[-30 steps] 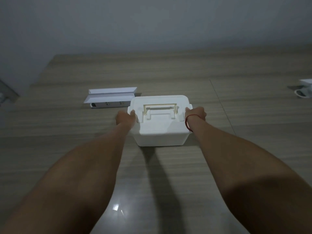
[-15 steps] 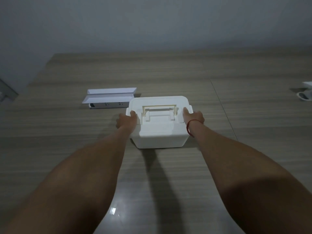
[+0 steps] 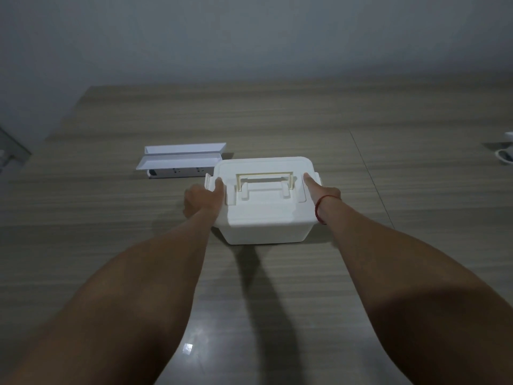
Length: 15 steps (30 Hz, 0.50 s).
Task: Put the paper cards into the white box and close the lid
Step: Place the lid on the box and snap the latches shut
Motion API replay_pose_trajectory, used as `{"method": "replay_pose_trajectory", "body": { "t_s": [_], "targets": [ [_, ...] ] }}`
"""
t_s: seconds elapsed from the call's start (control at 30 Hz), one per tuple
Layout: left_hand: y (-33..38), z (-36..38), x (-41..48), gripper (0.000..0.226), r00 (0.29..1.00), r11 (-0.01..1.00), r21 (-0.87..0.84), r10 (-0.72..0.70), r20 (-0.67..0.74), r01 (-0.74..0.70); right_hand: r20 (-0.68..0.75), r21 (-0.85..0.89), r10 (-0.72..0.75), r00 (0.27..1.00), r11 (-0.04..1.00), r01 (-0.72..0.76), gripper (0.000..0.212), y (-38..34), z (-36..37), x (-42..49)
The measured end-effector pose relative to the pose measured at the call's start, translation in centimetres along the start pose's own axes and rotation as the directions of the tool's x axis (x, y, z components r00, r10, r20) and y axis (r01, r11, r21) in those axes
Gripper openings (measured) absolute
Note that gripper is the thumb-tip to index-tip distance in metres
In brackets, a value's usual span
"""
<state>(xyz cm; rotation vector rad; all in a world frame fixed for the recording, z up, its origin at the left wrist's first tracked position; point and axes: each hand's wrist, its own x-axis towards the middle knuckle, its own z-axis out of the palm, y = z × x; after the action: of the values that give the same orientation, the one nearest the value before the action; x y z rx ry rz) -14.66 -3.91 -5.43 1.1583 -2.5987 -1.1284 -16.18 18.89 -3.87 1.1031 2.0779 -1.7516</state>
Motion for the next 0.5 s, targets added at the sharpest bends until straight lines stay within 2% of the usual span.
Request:
{"method": "replay_pose_trajectory", "body": {
  "t_s": [0.1,0.23,0.37,0.5],
  "targets": [
    [0.0,0.0,-0.5,0.064,0.994,0.993,0.058,0.102,-0.041,-0.099,-0.131,-0.124,-0.094,0.987,0.989,0.078,0.081,0.1,0.1,0.1],
    [0.0,0.6,-0.7,0.053,0.990,0.990,-0.022,0.143,0.009,-0.143,-0.209,-0.270,-0.203,0.957,0.952,0.143,0.075,0.6,0.2,-0.2],
    [0.5,0.3,-1.1,0.047,0.965,0.964,0.045,0.262,-0.026,-0.260,-0.194,-0.296,-0.284,0.939,0.930,0.220,0.065,1.0,0.2,-0.1],
    [0.4,0.4,-1.2,0.044,0.958,0.958,0.052,0.284,-0.049,-0.281,-0.155,-0.321,-0.329,0.931,0.908,0.268,0.052,1.0,0.5,-0.5]
  ]
}}
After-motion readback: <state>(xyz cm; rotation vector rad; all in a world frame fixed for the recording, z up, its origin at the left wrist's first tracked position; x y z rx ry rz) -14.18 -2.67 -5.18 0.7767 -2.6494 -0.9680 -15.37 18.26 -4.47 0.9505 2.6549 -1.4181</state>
